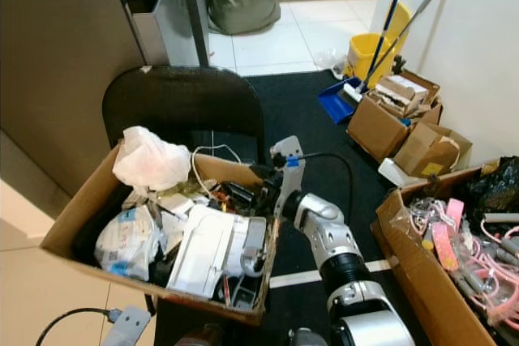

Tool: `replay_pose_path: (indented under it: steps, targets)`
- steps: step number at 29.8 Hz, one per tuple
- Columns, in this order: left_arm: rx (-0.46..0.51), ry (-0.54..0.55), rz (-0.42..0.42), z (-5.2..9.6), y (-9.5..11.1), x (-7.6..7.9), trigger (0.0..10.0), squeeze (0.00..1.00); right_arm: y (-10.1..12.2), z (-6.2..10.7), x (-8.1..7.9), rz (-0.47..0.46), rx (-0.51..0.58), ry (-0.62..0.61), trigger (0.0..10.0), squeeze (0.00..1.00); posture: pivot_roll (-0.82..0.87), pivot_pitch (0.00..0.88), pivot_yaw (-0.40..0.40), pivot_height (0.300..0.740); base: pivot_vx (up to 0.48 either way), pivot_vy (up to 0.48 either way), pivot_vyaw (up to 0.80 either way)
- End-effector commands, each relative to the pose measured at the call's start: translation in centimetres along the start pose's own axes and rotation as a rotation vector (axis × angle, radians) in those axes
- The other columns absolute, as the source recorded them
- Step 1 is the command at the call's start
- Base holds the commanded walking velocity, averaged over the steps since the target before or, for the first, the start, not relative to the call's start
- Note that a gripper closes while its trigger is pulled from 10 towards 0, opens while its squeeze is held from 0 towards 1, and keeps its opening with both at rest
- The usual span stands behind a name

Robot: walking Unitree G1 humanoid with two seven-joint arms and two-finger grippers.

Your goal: Picking trash to rubbish bin

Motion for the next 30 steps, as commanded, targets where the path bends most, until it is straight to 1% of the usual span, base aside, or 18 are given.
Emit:
replay_pose_path:
  steps: [1,10,17,24,25,26,28,30]
  targets:
    - [-0.034,-0.001,-0.005,0.1,-1.0,-0.1,10.0,0.0,-0.6,0.3,-0.1,-0.021,-0.015,-0.001,10.0,0.0,0.05,0.065,0.008,0.74,-0.401,0.0,0.0]
    - [-0.035,-0.001,-0.005,0.1,-1.0,-0.1,10.0,0.0,-0.8,0.5,0.1,-0.02,-0.034,-0.02,10.0,0.0,0.05,0.067,0.01,0.74,-0.401,0.0,0.0]
    - [-0.035,-0.005,-0.007,0.1,-1.0,0.0,10.0,0.0,-1.6,0.9,0.8,0.002,-0.087,-0.073,10.0,0.0,0.05,0.066,0.007,0.74,-0.4,0.0,0.0]
    - [-0.034,-0.008,-0.01,0.1,-1.0,0.1,10.0,0.0,-3.3,2.2,2.8,0.046,-0.222,-0.234,10.0,0.0,0.04,0.067,0.005,0.74,-0.401,0.0,0.0]
    - [-0.034,-0.008,-0.01,0.1,-1.0,0.1,10.0,0.0,-3.3,2.2,2.8,0.046,-0.222,-0.234,10.0,0.0,0.04,0.067,0.005,0.74,-0.401,0.0,0.0]
    - [-0.034,-0.008,-0.01,0.1,-1.0,0.1,10.0,0.0,-3.8,2.6,3.1,0.057,-0.257,-0.267,10.0,0.0,0.04,0.067,0.005,0.74,-0.401,0.0,0.0]
    - [-0.034,-0.008,-0.01,0.1,-1.0,0.1,10.0,0.0,-4.0,2.7,3.2,0.06,-0.267,-0.278,10.0,0.0,0.04,0.067,0.005,0.74,-0.401,0.0,0.0]
    - [-0.034,-0.01,-0.011,0.1,-1.0,0.1,10.0,0.0,-4.6,3.2,3.5,0.062,-0.3,-0.314,10.0,0.0,0.04,0.067,0.002,0.74,-0.399,0.0,0.0]
Point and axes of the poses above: a point about 5 cm out from each wrist's last joint towards the gripper, its own z axis pointing back from the gripper into the wrist, its own y axis along the axis of the wrist's last joint, x = y × z, the point moved 2 cm from there along -z, pointing out of the wrist towards the gripper, and after that the axes turned 12 degrees about z, right-handed, at the moved point
